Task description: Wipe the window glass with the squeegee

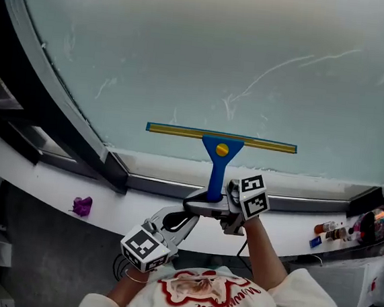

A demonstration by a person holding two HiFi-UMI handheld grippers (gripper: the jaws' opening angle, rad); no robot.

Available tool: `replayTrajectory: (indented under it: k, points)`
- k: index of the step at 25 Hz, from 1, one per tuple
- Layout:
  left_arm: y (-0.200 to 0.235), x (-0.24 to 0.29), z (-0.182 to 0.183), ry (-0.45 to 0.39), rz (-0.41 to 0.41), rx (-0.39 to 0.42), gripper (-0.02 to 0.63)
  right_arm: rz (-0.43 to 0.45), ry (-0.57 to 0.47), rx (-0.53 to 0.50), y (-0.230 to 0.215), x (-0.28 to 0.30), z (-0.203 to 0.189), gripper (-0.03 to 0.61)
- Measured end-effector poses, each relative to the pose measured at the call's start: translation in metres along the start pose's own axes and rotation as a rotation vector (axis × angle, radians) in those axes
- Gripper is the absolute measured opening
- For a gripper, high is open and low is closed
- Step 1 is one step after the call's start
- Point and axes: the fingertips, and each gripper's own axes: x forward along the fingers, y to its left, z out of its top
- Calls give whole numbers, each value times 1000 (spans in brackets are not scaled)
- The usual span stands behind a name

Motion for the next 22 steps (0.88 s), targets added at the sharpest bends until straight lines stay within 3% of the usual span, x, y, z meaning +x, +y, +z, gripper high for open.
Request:
replayTrajectory:
  k: [3, 7, 11, 17, 22]
  points:
    - [24, -27, 21, -18, -53, 28, 2, -44, -32, -61, -8, 31, 22, 12]
    - [59, -66, 50, 5, -110, 109, 2, -38, -105, -99, -18, 76, 55, 12]
    - [85, -85, 83, -5, -103, 190, 2, -42, -66, -160, -18, 104, 93, 12]
    - [85, -85, 181, -187, -72, 312, 2, -28, 59, -294, 18, 109, 178, 12]
    - [81, -89, 277, -318, -50, 436, 2, -22, 81, -395, 61, 115, 266, 12]
